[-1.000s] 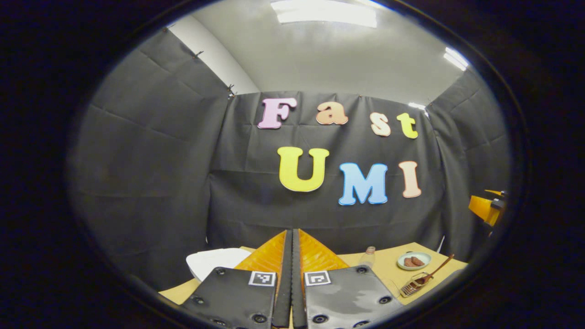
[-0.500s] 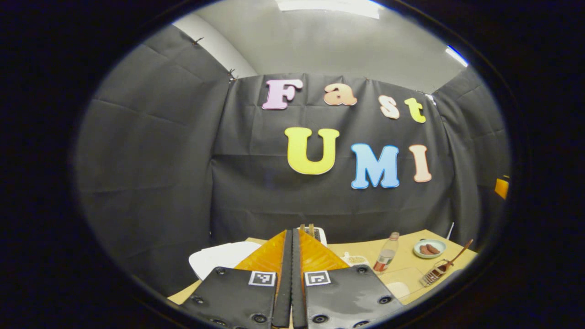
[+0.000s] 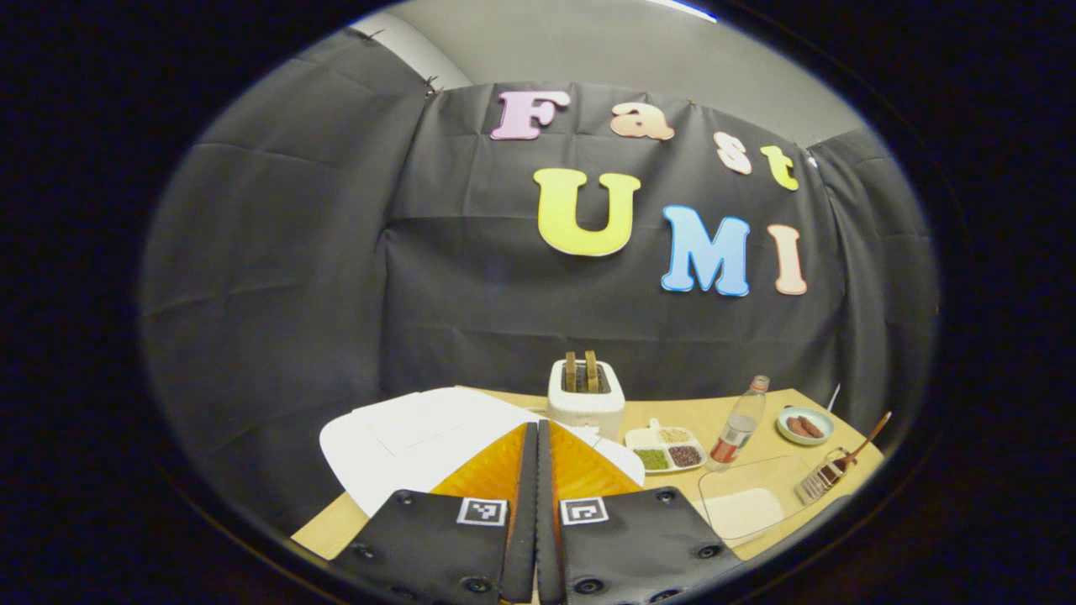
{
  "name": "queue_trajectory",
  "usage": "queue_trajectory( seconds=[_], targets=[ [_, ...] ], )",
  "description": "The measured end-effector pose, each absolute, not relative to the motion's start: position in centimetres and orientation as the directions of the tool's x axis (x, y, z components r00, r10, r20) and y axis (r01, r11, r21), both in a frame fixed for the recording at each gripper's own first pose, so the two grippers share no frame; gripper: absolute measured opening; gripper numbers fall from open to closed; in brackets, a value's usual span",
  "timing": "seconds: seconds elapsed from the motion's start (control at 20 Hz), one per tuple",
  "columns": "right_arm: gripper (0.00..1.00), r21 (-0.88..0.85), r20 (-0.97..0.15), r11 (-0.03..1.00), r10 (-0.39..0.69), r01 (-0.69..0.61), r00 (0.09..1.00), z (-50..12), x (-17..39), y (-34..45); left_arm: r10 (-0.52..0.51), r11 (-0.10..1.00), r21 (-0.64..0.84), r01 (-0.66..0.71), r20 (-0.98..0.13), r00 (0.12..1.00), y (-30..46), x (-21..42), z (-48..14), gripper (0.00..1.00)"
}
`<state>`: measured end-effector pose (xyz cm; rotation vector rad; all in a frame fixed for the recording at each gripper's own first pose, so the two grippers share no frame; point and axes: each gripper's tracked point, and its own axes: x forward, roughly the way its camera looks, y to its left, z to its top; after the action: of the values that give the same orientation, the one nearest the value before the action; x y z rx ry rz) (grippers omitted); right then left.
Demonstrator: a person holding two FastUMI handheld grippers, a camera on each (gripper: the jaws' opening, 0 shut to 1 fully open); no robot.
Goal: Close the left gripper, press the button to open the rice cooker; take a wooden spoon from the chopstick holder with the right hand, scoop a spoonful of rice and pour it into the rice cooker, then put the wooden spoon back into the chopstick holder.
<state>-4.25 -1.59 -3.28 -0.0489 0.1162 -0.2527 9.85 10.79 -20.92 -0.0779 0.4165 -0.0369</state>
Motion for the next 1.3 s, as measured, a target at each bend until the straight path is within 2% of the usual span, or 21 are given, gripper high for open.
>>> queue_trajectory(
  seconds=[0.35, 0.4, 0.45, 0.5, 0.7, 0.75, 0.8, 1.05, 1.2, 1.25, 1.3],
  targets=[
    [0.95, -0.074, -0.12, 0.958, -0.284, 0.277, 0.951, -3.8, -4.8, -1.7, -0.051, 0.997, -0.073, 0.016, -0.495, 0.868, 11.5, 9.8, -26.4, 0.1],
    [0.95, -0.077, -0.122, 0.958, -0.285, 0.277, 0.951, -3.9, -4.7, -1.7, -0.051, 0.997, -0.08, 0.012, -0.495, 0.868, 11.5, 9.7, -26.6, 0.1],
    [0.95, -0.081, -0.125, 0.957, -0.286, 0.277, 0.95, -4.0, -4.7, -1.7, -0.053, 0.996, -0.093, 0.01, -0.475, 0.878, 11.4, 9.9, -26.4, 0.14],
    [0.95, -0.084, -0.126, 0.957, -0.286, 0.277, 0.95, -4.0, -4.7, -1.7, -0.055, 0.994, -0.111, 0.0, -0.49, 0.87, 11.4, 9.9, -26.5, 0.09],
    [0.95, -0.081, -0.128, 0.961, -0.274, 0.266, 0.953, -4.2, -4.6, -1.7, -0.044, 0.995, -0.101, -0.005, -0.477, 0.878, 11.6, 10.2, -25.7, 0.09],
    [0.95, -0.084, -0.128, 0.962, -0.27, 0.261, 0.954, -4.2, -4.5, -1.8, -0.032, 0.997, -0.081, -0.006, -0.461, 0.887, 11.7, 10.4, -24.8, 0.14],
    [0.95, -0.087, -0.128, 0.962, -0.268, 0.258, 0.955, -4.2, -4.5, -2.0, -0.017, 0.998, -0.062, -0.012, -0.442, 0.897, 11.8, 10.8, -23.7, 0.1],
    [0.95, -0.075, -0.128, 0.968, -0.247, 0.239, 0.961, -4.3, -4.2, -3.3, 0.066, 0.997, -0.012, -0.074, -0.314, 0.947, 13.3, 11.3, -16.9, 0.1],
    [0.95, -0.061, -0.128, 0.971, -0.237, 0.23, 0.963, -4.6, -3.9, -4.6, 0.084, 0.995, -0.034, -0.095, -0.243, 0.966, 13.1, 10.6, -12.7, 0.09],
    [0.95, -0.056, -0.132, 0.972, -0.232, 0.227, 0.964, -4.9, -3.7, -5.0, 0.094, 0.994, -0.04, -0.105, -0.221, 0.971, 13.1, 10.1, -11.6, 0.05],
    [0.95, -0.049, -0.137, 0.973, -0.228, 0.223, 0.964, -5.1, -3.6, -5.5, 0.108, 0.992, -0.041, -0.119, -0.197, 0.974, 12.8, 9.6, -10.4, 0.09]
  ],
)
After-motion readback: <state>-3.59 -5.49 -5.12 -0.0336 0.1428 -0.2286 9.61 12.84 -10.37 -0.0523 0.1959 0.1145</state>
